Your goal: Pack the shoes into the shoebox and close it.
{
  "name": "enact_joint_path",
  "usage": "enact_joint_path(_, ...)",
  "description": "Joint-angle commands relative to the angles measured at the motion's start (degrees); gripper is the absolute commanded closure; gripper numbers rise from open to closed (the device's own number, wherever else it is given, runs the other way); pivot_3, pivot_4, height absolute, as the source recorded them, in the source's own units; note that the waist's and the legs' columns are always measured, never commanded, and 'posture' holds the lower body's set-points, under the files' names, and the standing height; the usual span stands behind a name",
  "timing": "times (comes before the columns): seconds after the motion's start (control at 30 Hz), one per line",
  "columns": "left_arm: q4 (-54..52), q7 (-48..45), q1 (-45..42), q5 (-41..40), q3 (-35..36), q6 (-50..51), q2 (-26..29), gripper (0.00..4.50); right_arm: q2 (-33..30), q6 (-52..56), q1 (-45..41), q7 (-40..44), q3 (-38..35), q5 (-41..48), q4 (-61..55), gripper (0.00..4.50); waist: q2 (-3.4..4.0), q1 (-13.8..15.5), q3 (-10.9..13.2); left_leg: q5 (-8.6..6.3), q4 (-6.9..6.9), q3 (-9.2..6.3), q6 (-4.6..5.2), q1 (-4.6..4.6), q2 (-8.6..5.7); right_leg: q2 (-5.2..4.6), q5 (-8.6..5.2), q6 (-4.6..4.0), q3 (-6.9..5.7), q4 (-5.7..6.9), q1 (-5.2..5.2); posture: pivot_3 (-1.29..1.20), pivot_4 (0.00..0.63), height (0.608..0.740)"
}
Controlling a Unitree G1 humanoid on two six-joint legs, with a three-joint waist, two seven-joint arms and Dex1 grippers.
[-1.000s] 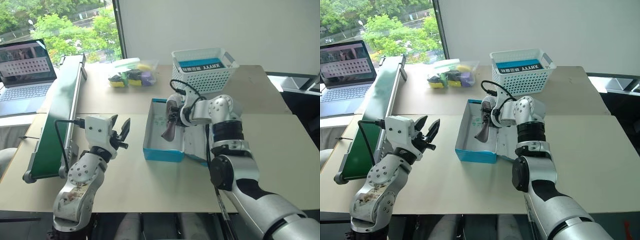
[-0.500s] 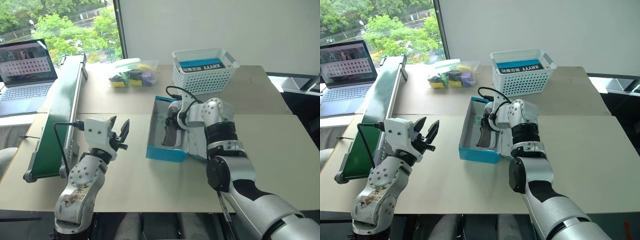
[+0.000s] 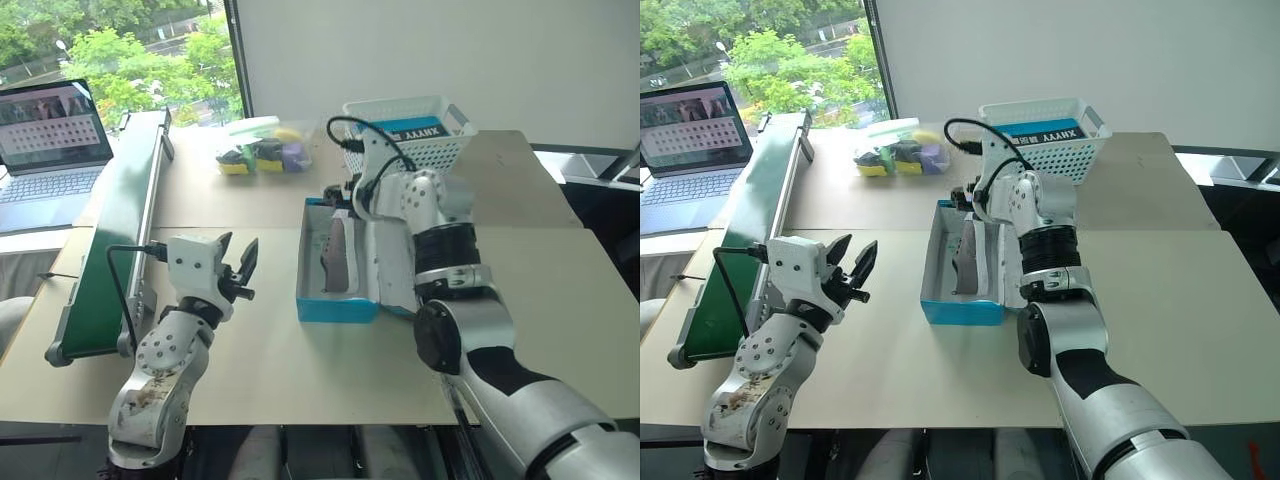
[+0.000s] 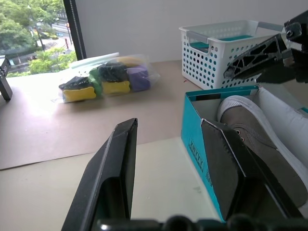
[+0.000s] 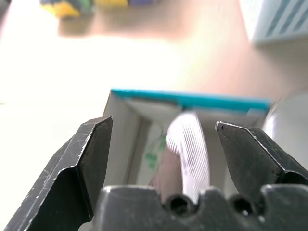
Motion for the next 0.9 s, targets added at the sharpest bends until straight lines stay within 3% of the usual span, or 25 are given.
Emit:
enact_joint_path(0.03,-1.2,0.1,-0.5,0.8,1.9,-1.9,0.3,2.27,-1.7,-7.5,-1.5,4.3,2.3,-1.7,-3.0,0.45,0.00,0.0,0.0,0.00,0.00,0.00,0.00,0.00,0.00,0.00,0.00,0.00,0.00,0.00,-0.01,0.00,0.150,0.735)
enact_joint_path(0.2,-0.4,2.4,0.2,1.7,5.9,-2.0,-0.3,2.27,-2.8,-14.8,2.0,23.3,7.5,2.6,-11.7,0.45,0.00,-0.2,0.0,0.00,-0.03,0.00,0.00,0.00,0.00,0.02,0.00,0.00,0.01,-0.01,-0.03,0.00,0.150,0.735)
enact_joint_path(0.5,1.7,4.7,3.0,-0.2,15.6,-1.1,-2.4,2.27,-11.5,-16.1,21.8,52.2,18.3,12.5,-38.6,0.45,-0.01,0.4,0.0,-0.04,0.13,-0.09,0.05,0.00,0.01,-0.02,0.00,0.04,-0.08,-0.03,0.10,0.00,0.150,0.735)
enact_joint_path(0.9,3.4,5.1,3.9,-1.9,21.8,0.2,-1.4,2.27,-14.1,-30.6,31.7,56.2,29.4,0.8,-37.9,0.45,-0.03,0.1,0.0,-0.03,0.18,-0.04,0.04,0.25,0.01,0.01,-0.01,0.05,0.02,0.19,0.17,0.00,0.150,0.735)
